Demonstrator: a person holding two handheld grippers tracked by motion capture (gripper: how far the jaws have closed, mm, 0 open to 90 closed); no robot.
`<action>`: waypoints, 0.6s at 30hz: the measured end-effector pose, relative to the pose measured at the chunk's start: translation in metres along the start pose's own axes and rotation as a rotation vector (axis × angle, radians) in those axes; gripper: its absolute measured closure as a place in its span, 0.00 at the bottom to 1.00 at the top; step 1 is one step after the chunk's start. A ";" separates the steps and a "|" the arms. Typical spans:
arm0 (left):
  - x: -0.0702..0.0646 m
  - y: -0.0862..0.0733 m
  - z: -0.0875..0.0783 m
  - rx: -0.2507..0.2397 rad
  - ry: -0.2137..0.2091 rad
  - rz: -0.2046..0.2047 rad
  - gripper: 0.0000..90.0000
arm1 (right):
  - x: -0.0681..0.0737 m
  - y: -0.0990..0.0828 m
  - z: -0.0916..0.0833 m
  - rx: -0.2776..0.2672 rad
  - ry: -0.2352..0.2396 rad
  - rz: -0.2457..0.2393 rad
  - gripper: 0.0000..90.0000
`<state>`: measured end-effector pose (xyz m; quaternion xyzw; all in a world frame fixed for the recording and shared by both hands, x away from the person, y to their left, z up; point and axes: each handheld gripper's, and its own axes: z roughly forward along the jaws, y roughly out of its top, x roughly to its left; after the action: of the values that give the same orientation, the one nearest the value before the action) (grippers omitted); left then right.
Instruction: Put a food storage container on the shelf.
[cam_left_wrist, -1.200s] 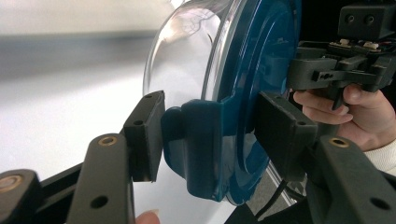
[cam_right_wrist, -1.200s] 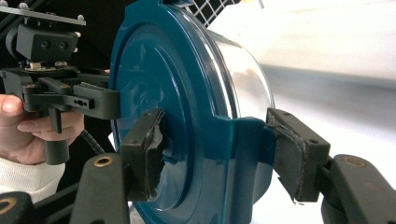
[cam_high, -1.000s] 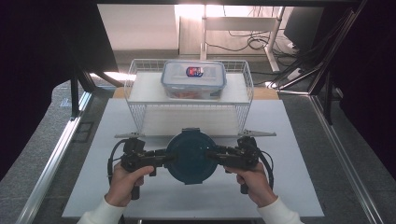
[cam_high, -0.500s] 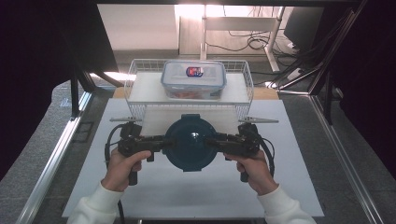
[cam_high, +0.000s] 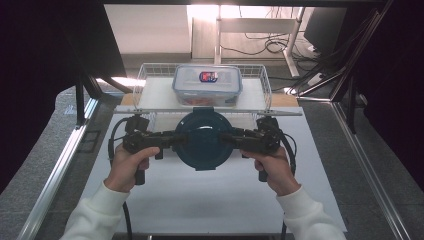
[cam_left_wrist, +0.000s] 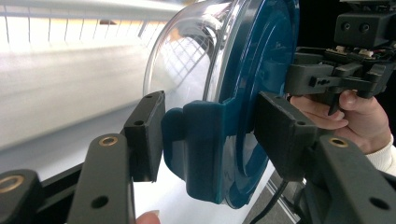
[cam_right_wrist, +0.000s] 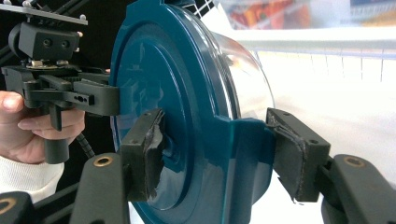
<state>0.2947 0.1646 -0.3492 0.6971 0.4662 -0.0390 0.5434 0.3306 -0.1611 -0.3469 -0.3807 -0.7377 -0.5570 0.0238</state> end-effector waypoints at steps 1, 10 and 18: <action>-0.001 0.003 -0.001 -0.004 0.001 0.003 0.49 | 0.000 0.003 0.000 -0.003 0.001 -0.002 0.43; -0.006 0.025 -0.004 -0.020 0.003 0.028 0.49 | 0.002 0.023 -0.003 -0.014 0.000 -0.017 0.43; -0.010 0.043 -0.007 -0.019 0.013 0.040 0.49 | 0.001 0.040 -0.004 -0.023 0.005 -0.013 0.43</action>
<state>0.3165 0.1651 -0.3099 0.7013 0.4559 -0.0191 0.5477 0.3520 -0.1602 -0.3132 -0.3748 -0.7338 -0.5664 0.0175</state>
